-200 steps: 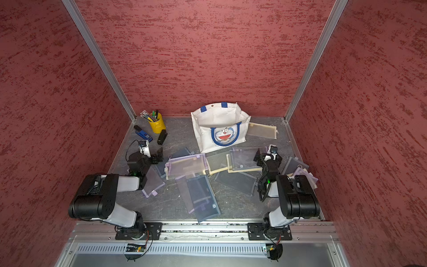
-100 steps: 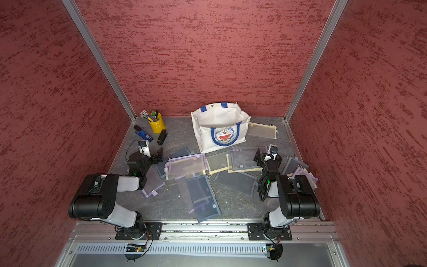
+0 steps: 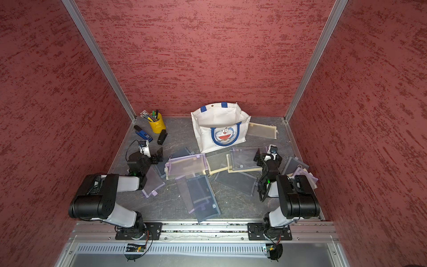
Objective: Put the pencil pouch into the canvas bag
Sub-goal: Pick up the pencil pouch.
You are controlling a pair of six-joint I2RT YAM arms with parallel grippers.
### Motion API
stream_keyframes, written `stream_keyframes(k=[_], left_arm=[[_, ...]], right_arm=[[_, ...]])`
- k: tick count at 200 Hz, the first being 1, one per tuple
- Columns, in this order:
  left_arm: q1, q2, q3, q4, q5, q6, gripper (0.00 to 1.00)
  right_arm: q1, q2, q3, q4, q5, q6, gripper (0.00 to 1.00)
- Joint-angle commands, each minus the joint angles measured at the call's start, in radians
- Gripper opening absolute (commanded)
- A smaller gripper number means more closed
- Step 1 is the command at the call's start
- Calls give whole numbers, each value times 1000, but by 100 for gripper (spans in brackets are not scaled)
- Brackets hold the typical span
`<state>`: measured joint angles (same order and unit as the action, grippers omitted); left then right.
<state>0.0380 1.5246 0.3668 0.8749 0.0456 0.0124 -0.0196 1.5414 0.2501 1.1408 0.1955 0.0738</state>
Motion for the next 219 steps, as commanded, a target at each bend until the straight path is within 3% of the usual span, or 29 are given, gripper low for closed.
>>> stream_keyframes(k=[1, 160, 175, 191, 207, 219], left_arm=[[-6, 8, 15, 12, 4, -3, 100], [-1, -1, 13, 12, 13, -6, 100], [0, -66, 48, -103, 10, -5, 100], [-9, -151, 138, -361, 17, 2, 100], [-67, -256, 177, -541, -2, 13, 100], [-139, -351, 206, -655, -60, -22, 100]], right_arm=[[-8, 7, 20, 39, 22, -19, 99], [-17, 8, 29, 17, -2, -8, 99], [-23, 4, 20, 33, -13, -9, 99], [-23, -68, -3, 17, -63, -35, 99], [0, -283, 39, -236, -63, -40, 99], [16, -444, 126, -520, -16, 68, 99]])
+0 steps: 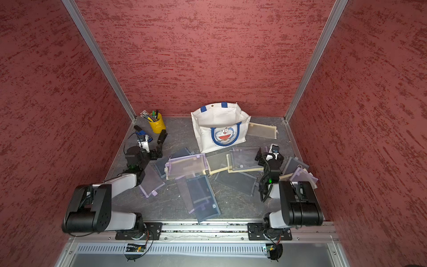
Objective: Put the pencil pouch into the canvas bag
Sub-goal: Pick up the pencil pouch.
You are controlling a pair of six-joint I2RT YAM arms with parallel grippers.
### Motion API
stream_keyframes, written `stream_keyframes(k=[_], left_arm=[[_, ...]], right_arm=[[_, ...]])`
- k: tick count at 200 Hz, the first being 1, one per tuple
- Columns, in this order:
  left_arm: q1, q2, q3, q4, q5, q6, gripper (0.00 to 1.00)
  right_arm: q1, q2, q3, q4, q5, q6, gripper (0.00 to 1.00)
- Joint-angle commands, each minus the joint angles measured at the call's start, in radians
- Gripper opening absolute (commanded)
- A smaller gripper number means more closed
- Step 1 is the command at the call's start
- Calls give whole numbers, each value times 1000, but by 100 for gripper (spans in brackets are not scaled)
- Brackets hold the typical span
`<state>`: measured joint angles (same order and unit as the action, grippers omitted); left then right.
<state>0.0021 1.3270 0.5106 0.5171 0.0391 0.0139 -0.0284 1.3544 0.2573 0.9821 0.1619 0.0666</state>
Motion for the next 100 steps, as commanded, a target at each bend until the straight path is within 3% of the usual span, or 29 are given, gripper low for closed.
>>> stream_keyframes(k=[1, 20, 42, 62, 100], left_arm=[[-110, -160, 66, -310, -59, -30, 100], [-229, -280, 185, -584, -140, -211, 100], [-353, -304, 368, -945, -124, -434, 100], [-439, -280, 427, -1101, 10, -569, 100], [-598, -303, 341, -1124, 193, -753, 100]], right_arm=[[26, -268, 127, -390, 18, 85, 99], [31, -398, 303, -839, -46, 214, 99], [96, -409, 461, -1223, -88, 346, 99], [248, -406, 499, -1349, -136, 423, 99], [452, -257, 550, -1489, -332, 577, 99]])
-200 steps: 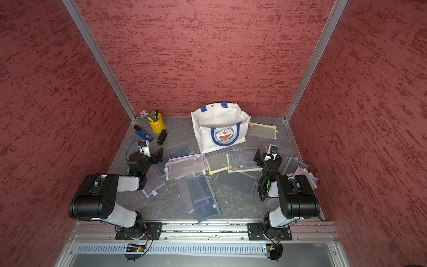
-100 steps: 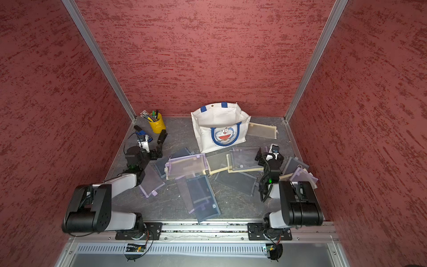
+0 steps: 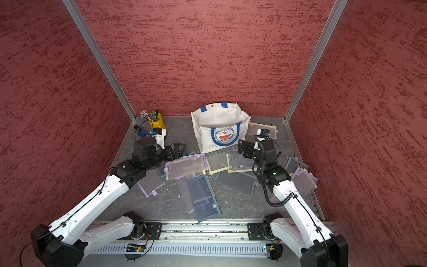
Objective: Put the pencil pouch into the canvas bag
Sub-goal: Pick up the pencil pouch.
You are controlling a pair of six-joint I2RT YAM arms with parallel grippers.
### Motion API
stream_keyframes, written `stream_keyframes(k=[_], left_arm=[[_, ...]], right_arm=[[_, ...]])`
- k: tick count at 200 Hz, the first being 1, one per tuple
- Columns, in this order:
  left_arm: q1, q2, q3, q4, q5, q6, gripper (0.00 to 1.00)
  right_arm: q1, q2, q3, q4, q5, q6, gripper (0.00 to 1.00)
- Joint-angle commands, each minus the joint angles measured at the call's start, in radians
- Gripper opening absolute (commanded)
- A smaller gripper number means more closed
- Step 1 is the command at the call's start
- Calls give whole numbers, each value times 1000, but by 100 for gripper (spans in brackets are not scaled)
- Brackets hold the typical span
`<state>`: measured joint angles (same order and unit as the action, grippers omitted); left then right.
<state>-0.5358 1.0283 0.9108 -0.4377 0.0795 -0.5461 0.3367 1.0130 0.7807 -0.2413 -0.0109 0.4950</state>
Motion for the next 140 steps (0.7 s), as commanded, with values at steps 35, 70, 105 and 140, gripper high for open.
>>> stream_keyframes(k=[35, 70, 105, 140], left_arm=[[-91, -77, -165, -175, 284, -342, 100], [-106, -229, -368, -84, 351, -514, 98], [-124, -358, -525, 53, 312, -666, 91], [-206, -343, -599, 130, 210, -705, 84]], right_arm=[[226, 170, 52, -279, -290, 216, 99], [299, 284, 54, -265, -400, 183, 99], [314, 375, 25, -160, -516, 175, 99], [331, 430, 19, -131, -541, 118, 99]])
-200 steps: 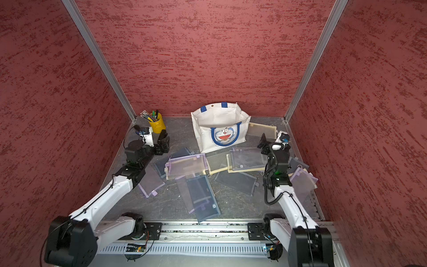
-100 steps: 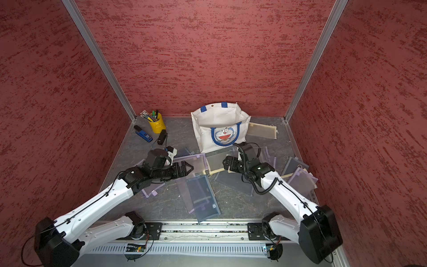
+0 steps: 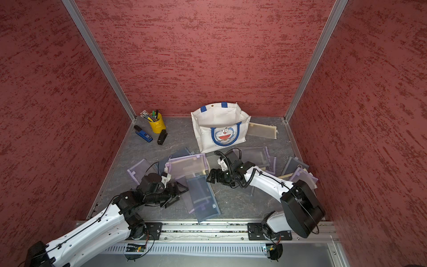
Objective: Put the pencil pouch into the canvas bag
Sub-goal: Pick up the pencil pouch.
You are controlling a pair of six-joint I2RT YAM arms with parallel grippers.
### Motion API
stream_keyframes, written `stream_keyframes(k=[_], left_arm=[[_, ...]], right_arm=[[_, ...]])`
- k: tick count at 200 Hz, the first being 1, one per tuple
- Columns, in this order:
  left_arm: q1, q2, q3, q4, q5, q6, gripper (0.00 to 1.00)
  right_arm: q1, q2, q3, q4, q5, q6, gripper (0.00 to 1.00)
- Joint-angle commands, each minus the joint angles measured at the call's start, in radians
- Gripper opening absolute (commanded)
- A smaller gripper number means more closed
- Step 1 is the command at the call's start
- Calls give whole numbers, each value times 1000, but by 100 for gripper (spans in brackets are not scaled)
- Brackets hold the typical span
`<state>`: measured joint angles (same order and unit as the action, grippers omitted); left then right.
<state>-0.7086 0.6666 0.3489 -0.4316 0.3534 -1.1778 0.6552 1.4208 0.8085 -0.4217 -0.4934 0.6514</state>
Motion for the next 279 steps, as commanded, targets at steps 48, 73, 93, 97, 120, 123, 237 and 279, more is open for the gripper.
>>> stream_keyframes(k=[48, 73, 93, 97, 120, 123, 237, 279], left_arm=[[-158, 233, -48, 351, -160, -109, 71], [-229, 364, -50, 474, -198, -141, 61], [-271, 418, -26, 500, -219, -144, 46], [-278, 422, -20, 497, -223, -143, 43], [-304, 414, -1, 465, -244, -139, 22], [-305, 411, -2, 462, -244, -138, 19], [-144, 213, 25, 179, -168, -9, 8], [-102, 198, -15, 171, -131, 12, 43]], right_arm=[[12, 112, -83, 220, -143, -13, 99], [14, 119, -128, 278, -165, 11, 98], [14, 108, -165, 325, -182, 37, 97], [16, 105, -171, 330, -184, 40, 97], [20, 84, -193, 351, -199, 48, 94], [21, 80, -196, 353, -201, 50, 94], [27, -56, -155, 333, -224, 58, 91], [27, 24, -172, 370, -245, 42, 91]])
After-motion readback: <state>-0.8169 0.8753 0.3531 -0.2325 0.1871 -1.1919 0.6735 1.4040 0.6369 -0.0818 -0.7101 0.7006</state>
